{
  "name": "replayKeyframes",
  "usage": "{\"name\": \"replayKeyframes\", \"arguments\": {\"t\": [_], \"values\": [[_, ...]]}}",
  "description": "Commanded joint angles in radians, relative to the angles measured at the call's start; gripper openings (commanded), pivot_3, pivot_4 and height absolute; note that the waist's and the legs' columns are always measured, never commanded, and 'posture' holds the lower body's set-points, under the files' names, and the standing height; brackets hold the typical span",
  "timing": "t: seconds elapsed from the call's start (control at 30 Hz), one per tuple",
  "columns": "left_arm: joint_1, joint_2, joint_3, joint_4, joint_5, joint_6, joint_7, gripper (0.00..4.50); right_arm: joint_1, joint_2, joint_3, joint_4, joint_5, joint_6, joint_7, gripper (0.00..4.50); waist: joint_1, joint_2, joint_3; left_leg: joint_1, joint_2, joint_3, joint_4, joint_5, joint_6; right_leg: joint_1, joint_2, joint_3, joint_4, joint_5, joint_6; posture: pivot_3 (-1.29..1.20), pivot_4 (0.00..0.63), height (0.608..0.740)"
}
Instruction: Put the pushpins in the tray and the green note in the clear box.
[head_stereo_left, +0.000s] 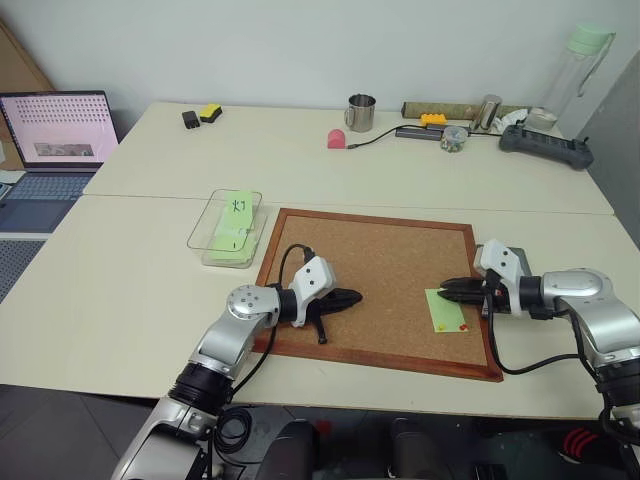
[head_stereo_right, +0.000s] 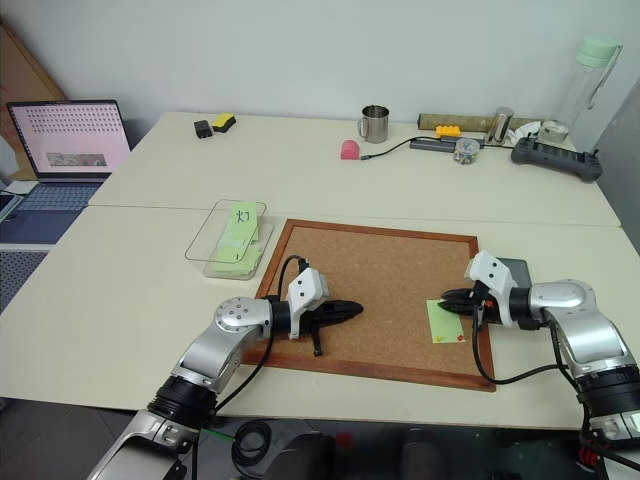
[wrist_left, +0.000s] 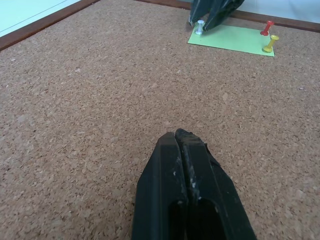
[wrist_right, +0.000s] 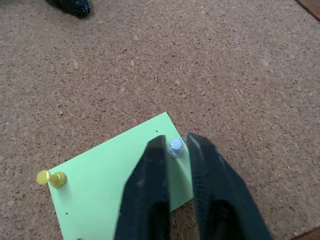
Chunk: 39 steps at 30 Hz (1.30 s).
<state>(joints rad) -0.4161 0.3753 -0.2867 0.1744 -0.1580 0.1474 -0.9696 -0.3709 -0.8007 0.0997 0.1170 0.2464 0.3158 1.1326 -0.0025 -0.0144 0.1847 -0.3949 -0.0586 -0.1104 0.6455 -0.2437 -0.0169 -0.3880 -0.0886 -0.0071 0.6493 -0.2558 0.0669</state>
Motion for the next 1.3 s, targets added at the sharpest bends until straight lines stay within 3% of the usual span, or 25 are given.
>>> {"name": "replayKeyframes", "arguments": {"t": [0.03, 0.7, 0.9, 1.17, 1.3], "values": [[0.015, 0.0, -0.004, 0.001, 0.014, 0.012, 0.005, 0.0, -0.009, -0.006, -0.013, -0.023, 0.002, 0.001, 0.013, 0.01, 0.0, 0.0, 0.0, 0.0, 0.0, 0.0, 0.0, 0.0, 0.0, 0.0, 0.0, 0.0, 0.0, 0.0, 0.0, 0.0, 0.15, 0.74], [0.031, -0.042, -0.025, 0.015, 0.047, 0.021, 0.061, 0.0, 0.03, -0.045, -0.193, -0.195, 0.167, 0.212, -0.03, 0.01, 0.001, 0.002, -0.002, 0.0, 0.0, 0.0, 0.0, 0.0, 0.0, 0.001, 0.0, 0.0, 0.0, 0.0, 0.0, 0.0, 0.15, 0.74], [0.027, -0.047, -0.024, 0.018, 0.046, 0.023, 0.065, 0.0, 0.013, -0.078, -0.249, -0.073, 0.094, 0.19, -0.124, 0.01, 0.003, 0.003, -0.002, 0.0, -0.001, 0.0, 0.0, 0.0, 0.0, 0.001, 0.0, 0.0, -0.001, 0.0, 0.001, 0.0, 0.15, 0.74], [0.022, -0.054, -0.024, 0.025, 0.047, 0.019, 0.063, 0.0, -0.015, -0.064, -0.221, 0.13, -0.039, 0.113, -0.265, 0.01, 0.003, 0.006, -0.004, 0.0, -0.001, 0.002, 0.0, 0.0, 0.0, 0.001, 0.0, 0.001, -0.001, 0.0, 0.001, 0.0, 0.15, 0.74], [0.02, -0.056, -0.023, 0.028, 0.048, 0.017, 0.062, 0.0, -0.027, -0.06, -0.222, 0.166, -0.055, 0.102, -0.281, 0.66, 0.003, 0.008, -0.005, 0.0, -0.001, 0.002, 0.0, 0.0, 0.0, 0.001, 0.0, 0.0, 0.0, 0.0, 0.001, 0.0, 0.15, 0.74]]}}
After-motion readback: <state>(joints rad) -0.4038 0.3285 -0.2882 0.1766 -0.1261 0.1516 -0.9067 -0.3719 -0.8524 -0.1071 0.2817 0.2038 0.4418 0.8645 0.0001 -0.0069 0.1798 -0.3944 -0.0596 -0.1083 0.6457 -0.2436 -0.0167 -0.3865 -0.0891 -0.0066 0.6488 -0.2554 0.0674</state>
